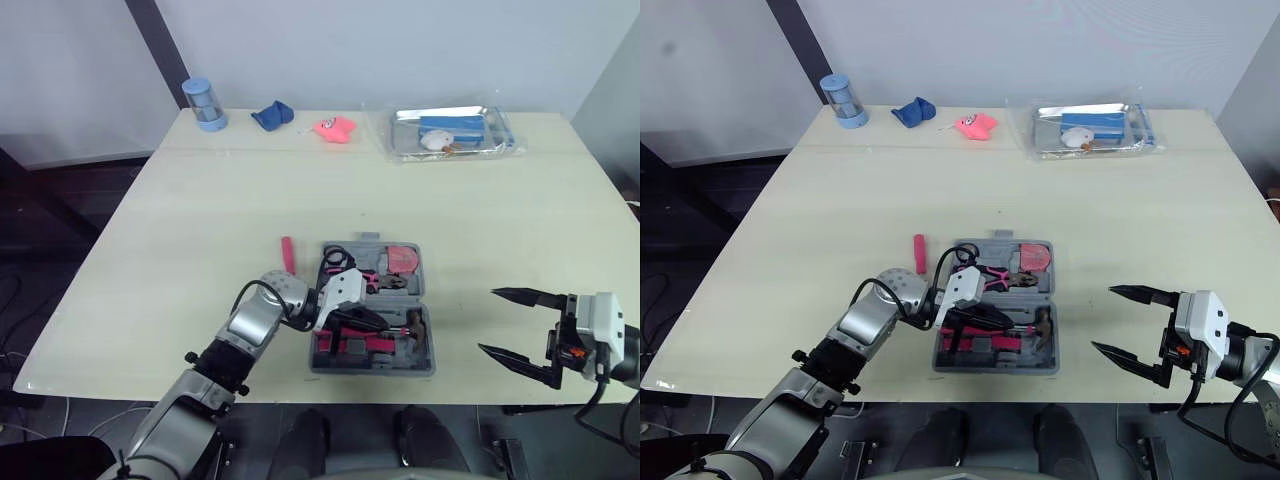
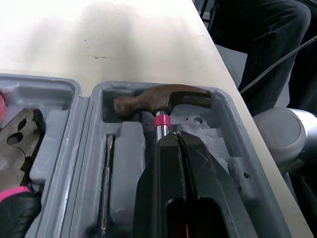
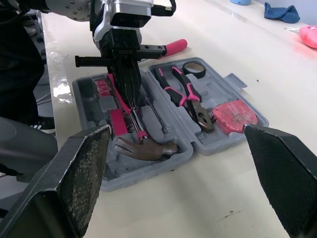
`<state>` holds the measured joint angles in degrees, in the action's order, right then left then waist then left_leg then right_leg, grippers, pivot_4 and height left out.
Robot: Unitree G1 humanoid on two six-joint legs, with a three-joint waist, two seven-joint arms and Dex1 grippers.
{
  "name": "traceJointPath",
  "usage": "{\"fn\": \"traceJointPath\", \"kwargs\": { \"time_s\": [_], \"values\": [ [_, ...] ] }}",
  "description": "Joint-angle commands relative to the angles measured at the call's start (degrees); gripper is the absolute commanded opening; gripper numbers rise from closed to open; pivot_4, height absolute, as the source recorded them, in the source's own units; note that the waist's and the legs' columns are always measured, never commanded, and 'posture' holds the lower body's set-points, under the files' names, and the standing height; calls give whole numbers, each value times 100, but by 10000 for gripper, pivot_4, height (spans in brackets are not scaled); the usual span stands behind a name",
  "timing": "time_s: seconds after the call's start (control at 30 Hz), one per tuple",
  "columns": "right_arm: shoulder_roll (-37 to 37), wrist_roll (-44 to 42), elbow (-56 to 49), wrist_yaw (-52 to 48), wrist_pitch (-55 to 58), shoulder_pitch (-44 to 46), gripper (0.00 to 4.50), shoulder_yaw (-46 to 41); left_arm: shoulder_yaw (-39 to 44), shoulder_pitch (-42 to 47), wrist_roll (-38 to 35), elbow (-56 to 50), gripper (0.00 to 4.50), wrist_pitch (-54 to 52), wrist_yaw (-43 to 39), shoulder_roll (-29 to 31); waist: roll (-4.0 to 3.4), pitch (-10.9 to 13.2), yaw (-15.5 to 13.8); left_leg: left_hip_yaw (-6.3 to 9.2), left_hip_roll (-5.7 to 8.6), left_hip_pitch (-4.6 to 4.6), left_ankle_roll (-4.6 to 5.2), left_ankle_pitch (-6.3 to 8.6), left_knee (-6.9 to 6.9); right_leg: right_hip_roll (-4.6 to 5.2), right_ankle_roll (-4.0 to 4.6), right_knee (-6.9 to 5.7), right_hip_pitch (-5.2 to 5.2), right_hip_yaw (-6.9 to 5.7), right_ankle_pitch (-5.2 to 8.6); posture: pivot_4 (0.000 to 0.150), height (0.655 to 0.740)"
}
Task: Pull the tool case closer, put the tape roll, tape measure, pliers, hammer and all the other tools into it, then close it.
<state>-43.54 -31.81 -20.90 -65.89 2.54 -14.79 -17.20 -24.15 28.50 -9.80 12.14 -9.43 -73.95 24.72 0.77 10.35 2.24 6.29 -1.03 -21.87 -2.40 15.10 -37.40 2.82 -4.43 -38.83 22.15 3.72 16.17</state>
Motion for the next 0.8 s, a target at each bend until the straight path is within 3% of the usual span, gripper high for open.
{"fn": "traceJointPath", "kwargs": {
  "time_s": [0.03,0.1,0.73,0.8],
  "values": [
    [-11,-78,-103,-19,-59,59,45000,-96,68,47,60,-205,9242,19,124,-47,0,0,-1,0,0,0,0,0,0,0,0,0,0,0,0,1500,7400],
    [-8,-75,-95,-19,-60,78,45000,-89,24,87,131,-192,18631,7,164,-82,0,0,-1,0,0,0,0,0,0,0,0,0,0,0,0,1500,7400],
    [15,-64,-187,59,-72,-24,45000,-137,-407,341,858,375,18631,233,139,-304,0,0,1,0,0,0,0,0,0,0,0,0,-1,0,0,1500,7400],
    [17,-60,-192,64,-75,-30,45000,-137,-386,353,872,409,13574,236,152,-327,0,0,-1,0,0,0,0,0,0,0,0,1,-1,0,0,1500,7400]
  ]
}}
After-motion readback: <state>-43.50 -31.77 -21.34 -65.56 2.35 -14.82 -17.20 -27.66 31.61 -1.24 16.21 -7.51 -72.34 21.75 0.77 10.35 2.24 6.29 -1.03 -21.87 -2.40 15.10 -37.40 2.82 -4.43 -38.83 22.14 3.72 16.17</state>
